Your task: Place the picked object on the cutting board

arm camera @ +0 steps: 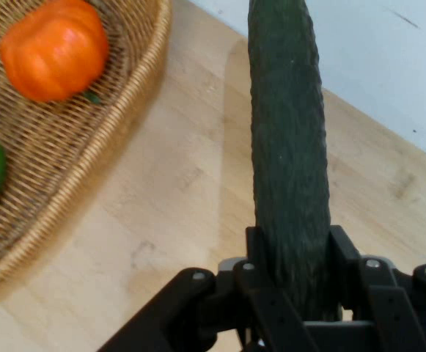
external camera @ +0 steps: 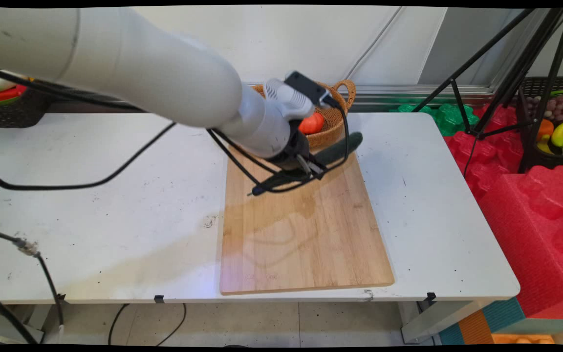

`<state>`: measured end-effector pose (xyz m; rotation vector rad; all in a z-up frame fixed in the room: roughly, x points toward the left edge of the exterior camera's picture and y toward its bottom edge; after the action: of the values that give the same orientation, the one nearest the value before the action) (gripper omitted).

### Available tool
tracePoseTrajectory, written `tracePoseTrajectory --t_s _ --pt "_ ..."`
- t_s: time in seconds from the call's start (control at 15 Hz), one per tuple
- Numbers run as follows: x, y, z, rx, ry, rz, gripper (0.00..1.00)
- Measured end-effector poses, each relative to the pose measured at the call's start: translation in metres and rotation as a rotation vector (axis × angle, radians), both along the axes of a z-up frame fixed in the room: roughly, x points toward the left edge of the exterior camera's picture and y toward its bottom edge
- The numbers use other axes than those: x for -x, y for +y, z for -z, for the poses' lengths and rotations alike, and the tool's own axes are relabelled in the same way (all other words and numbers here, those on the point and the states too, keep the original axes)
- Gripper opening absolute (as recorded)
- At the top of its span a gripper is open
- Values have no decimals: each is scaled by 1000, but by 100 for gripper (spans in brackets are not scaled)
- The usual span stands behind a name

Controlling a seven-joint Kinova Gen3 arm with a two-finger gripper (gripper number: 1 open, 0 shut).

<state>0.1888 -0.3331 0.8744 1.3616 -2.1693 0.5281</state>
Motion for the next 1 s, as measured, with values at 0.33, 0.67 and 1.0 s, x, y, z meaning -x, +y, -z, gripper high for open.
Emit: tracePoseTrajectory --t_s 0.33,0.67,1.0 --pt "8 4 34 -12 31 4 0" --pt "12 7 57 -14 49 6 0" --pt "12 12 76 -16 61 10 0"
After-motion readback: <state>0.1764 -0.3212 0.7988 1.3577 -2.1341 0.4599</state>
